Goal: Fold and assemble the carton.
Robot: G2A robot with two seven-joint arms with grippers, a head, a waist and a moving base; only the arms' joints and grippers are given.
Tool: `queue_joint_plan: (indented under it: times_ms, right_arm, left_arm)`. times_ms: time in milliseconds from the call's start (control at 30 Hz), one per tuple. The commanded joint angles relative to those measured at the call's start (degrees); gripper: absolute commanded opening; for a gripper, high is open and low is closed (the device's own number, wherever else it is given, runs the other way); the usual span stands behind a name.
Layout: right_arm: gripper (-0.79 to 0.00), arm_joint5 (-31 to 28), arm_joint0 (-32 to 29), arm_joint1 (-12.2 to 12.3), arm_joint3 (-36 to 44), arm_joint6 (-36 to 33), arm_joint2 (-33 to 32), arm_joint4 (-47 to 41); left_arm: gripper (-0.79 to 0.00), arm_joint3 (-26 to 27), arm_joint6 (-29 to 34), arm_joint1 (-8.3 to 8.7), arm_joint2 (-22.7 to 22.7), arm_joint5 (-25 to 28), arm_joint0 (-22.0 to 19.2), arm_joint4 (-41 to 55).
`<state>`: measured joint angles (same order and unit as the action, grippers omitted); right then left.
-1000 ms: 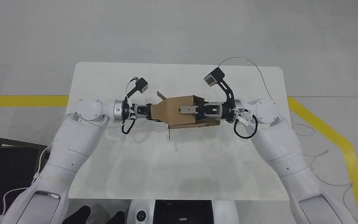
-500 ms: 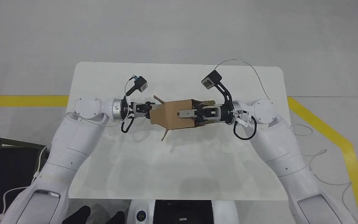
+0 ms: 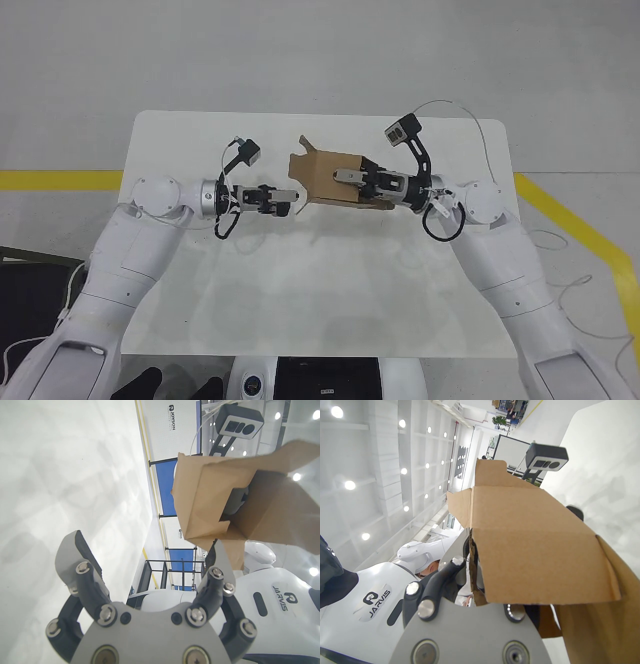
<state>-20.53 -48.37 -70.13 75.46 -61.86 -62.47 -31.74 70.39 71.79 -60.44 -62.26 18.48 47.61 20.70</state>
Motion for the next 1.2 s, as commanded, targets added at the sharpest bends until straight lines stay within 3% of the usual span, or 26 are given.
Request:
queue_joint_plan:
  times_ms: [0, 367, 733, 1167]
  right_arm:
    - [-0.785, 0.5, -0.4, 0.1, 0.1, 1.5, -0.4, 0.6]
    - [-0.785, 3.6, -1.2, 0.1, 1.5, 4.9, 0.2, 5.1]
    - [-0.785, 5.5, -0.7, 0.2, 2.0, -0.9, 1.4, 5.7]
    - [-0.785, 6.1, 0.4, 0.0, 1.5, -2.3, 2.5, 5.6]
  left_arm:
    - [0.0, 0.9, -0.4, 0.04, 0.4, 0.4, 0.5, -1.5]
    - [0.0, 4.5, -2.0, -0.05, 1.8, -0.4, 1.0, -4.6]
    - [0.0, 1.6, -2.8, 0.27, -0.4, -1.4, -0.1, -2.3]
    - [0.0, 3.3, -0.9, 0.2, 0.5, -0.9, 0.1, -1.8]
